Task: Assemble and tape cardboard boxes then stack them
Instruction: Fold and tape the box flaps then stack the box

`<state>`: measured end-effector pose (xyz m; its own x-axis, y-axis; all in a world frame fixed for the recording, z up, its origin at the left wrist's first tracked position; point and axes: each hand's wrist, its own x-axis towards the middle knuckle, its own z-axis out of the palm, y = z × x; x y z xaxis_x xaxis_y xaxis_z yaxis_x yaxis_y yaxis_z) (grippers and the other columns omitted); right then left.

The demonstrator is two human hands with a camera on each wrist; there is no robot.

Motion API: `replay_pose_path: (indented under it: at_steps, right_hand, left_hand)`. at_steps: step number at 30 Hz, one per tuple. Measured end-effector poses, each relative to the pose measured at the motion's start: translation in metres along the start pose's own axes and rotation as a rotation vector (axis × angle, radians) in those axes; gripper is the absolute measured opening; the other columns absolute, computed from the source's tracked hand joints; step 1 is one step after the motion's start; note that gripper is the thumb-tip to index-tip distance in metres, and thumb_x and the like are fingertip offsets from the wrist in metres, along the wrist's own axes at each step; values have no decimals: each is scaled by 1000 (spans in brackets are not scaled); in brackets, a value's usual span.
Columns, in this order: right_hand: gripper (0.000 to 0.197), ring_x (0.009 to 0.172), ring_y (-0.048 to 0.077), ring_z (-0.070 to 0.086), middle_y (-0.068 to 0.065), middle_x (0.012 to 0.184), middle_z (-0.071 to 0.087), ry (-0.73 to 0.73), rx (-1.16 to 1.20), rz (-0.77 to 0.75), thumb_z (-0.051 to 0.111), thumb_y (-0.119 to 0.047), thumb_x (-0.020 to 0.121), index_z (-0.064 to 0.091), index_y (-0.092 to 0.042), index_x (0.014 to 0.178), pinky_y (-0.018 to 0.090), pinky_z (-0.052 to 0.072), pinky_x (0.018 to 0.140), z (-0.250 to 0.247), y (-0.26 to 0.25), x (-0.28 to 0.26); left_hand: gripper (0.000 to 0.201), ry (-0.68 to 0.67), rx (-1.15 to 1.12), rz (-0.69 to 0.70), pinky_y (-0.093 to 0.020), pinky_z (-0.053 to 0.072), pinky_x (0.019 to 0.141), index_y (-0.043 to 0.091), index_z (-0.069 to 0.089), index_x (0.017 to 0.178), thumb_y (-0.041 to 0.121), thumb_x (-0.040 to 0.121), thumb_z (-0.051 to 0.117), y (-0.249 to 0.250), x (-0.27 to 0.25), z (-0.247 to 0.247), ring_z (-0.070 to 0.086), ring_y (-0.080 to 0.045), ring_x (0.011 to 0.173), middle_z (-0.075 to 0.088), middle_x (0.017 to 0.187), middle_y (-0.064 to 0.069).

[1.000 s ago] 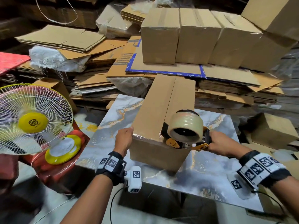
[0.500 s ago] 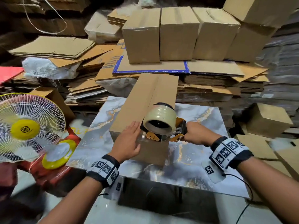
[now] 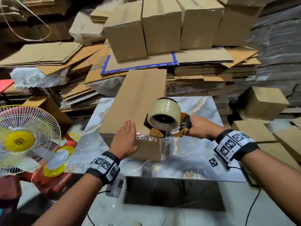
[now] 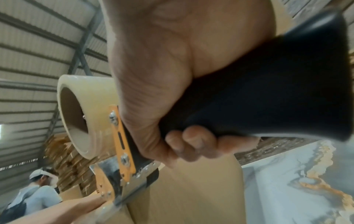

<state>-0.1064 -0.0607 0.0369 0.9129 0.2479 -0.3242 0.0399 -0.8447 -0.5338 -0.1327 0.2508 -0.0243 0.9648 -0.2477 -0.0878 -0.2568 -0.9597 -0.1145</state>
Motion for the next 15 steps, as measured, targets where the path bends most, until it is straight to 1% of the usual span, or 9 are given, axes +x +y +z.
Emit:
replay_pose_path:
  at_steps: [1,2,3,5,6,8,11,13,15]
  right_hand:
    - [23,47,18,53,7,60,63,16,-20,-15,73,-27,83,65,-7,76,23,39,44,1,1,2]
    - [25,52,19,57,9,65,66,33,-40,-29,74,-31,83,68,-7,80,24,40,46,2,1,3]
    - [26,55,20,58,11,69,68,43,-48,-35,74,-31,83,69,-6,83,24,40,47,2,2,2]
    - [26,53,18,54,13,69,66,50,-42,-42,72,-28,84,68,-2,84,24,38,46,3,5,1]
    - [26,52,18,52,14,67,64,50,-40,-43,72,-26,84,67,-1,82,24,37,45,4,7,2]
    - [26,50,19,52,15,65,64,47,-37,-44,71,-25,84,65,-1,75,24,38,46,3,13,2]
    - [28,53,19,51,5,60,59,40,-58,-69,73,-29,83,58,-11,68,27,39,50,3,20,0]
    - [31,56,21,49,3,59,55,52,-77,-99,75,-29,83,55,-15,65,30,37,52,3,24,-2]
    - [29,58,23,48,3,60,54,53,-58,-114,76,-26,83,56,-17,64,32,38,53,3,28,-5]
  left_hand:
    - [94,12,-3,44,-43,8,127,3,1,160,45,96,57,9,2,-3,1,-33,156,-3,168,-19]
    - [88,28,-2,98,-42,10,127,4,10,159,45,96,57,20,5,-6,6,-32,155,3,168,-17]
    - [78,37,-5,141,-40,16,126,5,25,155,46,97,57,30,9,-9,16,-31,153,15,166,-16]
    - [58,37,2,166,-38,25,119,7,48,139,49,98,54,47,15,-12,34,-28,139,36,152,-13]
    - [56,32,4,162,-37,28,117,7,51,134,50,98,53,52,17,-11,38,-27,133,41,146,-12]
    - [56,30,-7,161,-36,29,116,10,49,136,48,96,56,53,19,-8,39,-25,129,43,142,-10]
    - [60,10,-90,174,-35,29,118,13,41,142,41,93,62,49,20,-5,38,-23,130,44,143,-9]
    - [61,-8,-99,189,-36,26,119,12,41,143,38,93,63,49,20,-8,36,-24,134,42,145,-10]
    - [70,-22,-93,192,-38,22,122,9,33,149,35,91,65,48,19,-12,27,-29,144,31,157,-16]
